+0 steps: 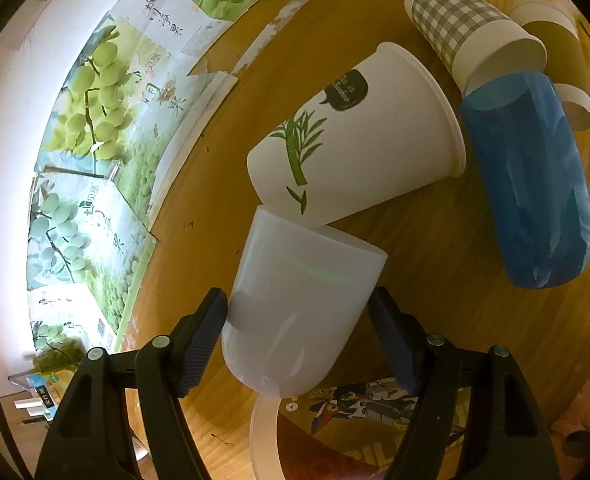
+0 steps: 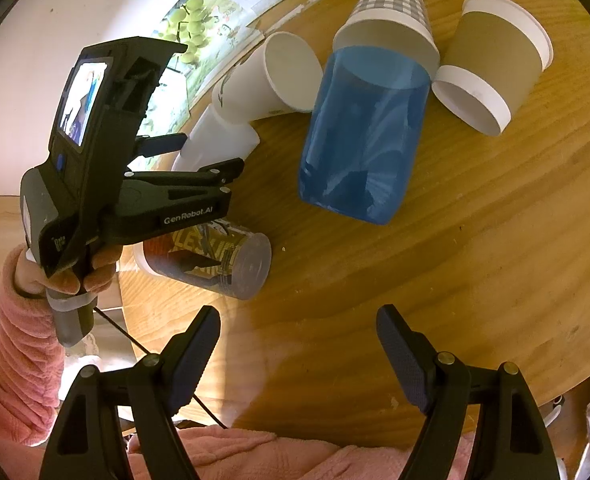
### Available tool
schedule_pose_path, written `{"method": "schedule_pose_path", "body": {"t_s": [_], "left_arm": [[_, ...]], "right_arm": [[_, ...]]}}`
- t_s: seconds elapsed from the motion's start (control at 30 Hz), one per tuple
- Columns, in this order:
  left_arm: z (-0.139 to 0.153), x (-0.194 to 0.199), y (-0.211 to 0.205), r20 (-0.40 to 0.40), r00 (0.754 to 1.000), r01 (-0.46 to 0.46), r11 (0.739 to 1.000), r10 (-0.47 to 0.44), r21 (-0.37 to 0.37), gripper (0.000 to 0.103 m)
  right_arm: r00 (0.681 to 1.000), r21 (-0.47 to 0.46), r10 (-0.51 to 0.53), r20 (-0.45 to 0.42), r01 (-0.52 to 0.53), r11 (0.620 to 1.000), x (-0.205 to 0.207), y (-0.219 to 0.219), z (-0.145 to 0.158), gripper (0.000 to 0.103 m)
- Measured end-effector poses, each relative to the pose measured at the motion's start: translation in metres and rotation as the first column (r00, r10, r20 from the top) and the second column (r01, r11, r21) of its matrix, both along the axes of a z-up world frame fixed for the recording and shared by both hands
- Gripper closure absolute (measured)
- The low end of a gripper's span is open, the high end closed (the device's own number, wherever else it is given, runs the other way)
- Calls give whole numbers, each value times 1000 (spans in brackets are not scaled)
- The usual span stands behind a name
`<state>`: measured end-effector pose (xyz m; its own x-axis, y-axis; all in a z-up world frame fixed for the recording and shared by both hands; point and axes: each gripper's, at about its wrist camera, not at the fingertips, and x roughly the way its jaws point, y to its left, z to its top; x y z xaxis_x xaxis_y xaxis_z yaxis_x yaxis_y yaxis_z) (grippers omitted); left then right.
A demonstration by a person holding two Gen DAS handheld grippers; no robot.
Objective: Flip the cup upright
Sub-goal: 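Close the right gripper on the translucent cup's rim and lift it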
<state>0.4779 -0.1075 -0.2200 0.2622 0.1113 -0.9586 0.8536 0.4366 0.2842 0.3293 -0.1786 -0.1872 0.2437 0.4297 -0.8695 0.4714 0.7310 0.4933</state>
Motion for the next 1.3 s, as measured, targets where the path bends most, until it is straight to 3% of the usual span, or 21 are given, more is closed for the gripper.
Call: {"method": "schedule_pose_path", "body": {"t_s": [0.7,0.93,1.3], "left_arm": [[59,-1,9,-45,991,-127,985,122,-119,31],[87,-11,10,-39,985,-171,968,166,-183,31],[120,-36,22,-110,952,-304,924,286,-233,31]], "right_arm": [[999,-6,-25,39,26,1000,-14,-12,16,21],[997,-9,-29,69,30,1000,-23,-17,27,21],[992,-11,-8,126,9,1000,-46,-23,52,21]]}}
